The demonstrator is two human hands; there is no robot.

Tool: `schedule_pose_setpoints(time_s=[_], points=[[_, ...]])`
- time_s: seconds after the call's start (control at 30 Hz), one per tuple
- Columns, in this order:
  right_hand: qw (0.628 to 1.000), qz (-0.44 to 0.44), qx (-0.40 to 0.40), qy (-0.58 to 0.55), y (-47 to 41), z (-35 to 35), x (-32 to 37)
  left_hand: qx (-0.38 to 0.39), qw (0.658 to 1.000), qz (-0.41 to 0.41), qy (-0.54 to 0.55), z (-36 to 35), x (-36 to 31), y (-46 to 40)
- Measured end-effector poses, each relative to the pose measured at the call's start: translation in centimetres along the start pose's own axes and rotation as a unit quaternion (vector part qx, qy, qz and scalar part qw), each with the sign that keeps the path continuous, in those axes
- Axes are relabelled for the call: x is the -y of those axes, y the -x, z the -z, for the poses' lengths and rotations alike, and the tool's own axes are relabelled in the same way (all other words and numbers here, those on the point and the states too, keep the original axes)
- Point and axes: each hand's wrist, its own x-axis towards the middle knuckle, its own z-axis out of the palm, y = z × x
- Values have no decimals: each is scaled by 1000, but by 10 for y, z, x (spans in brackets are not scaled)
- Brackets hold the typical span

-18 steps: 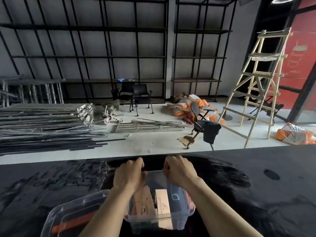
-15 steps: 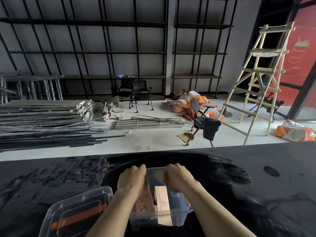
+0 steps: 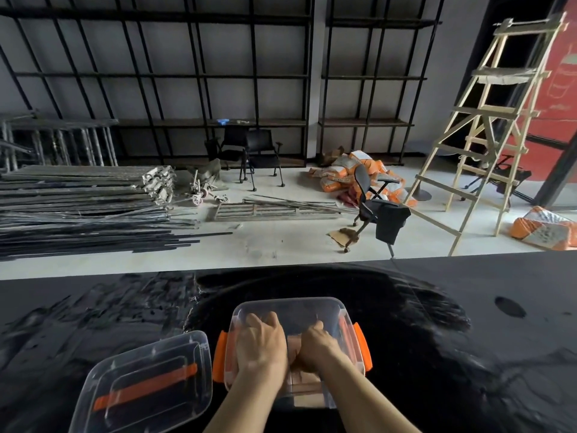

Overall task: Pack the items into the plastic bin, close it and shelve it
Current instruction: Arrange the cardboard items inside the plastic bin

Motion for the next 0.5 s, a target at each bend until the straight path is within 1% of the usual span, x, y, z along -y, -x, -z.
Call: schedule_pose_setpoints(time_s=[0.07,0.13,0.17,0.23,0.27,0.37,0.43,0.47,0.5], points=[[998,33,-42,12,1,-1,-2,9,998,23,58,1,-2,3],[994,54,-89,14,3,7,-1,-12,993,42,110,2,1,6],[993,55,-96,29,6,14,2,-36,989,43,136,2,2,8],[991,68,-104,55,13,34,11,-100,977,18,187,0,3,10],[989,80,-111,46,15,43,13,-124,967,16,224,0,4,11],[986,104,-129,-32,25,63,9,-145,920,56,359,5,9,13],[980,119,-137,-79,30,71,5,-154,918,25,366,6,13,12],[974,128,-142,-121,33,74,4,-153,913,14,379,6,15,11],[964,136,-142,-181,33,74,4,-150,893,18,425,7,17,10]])
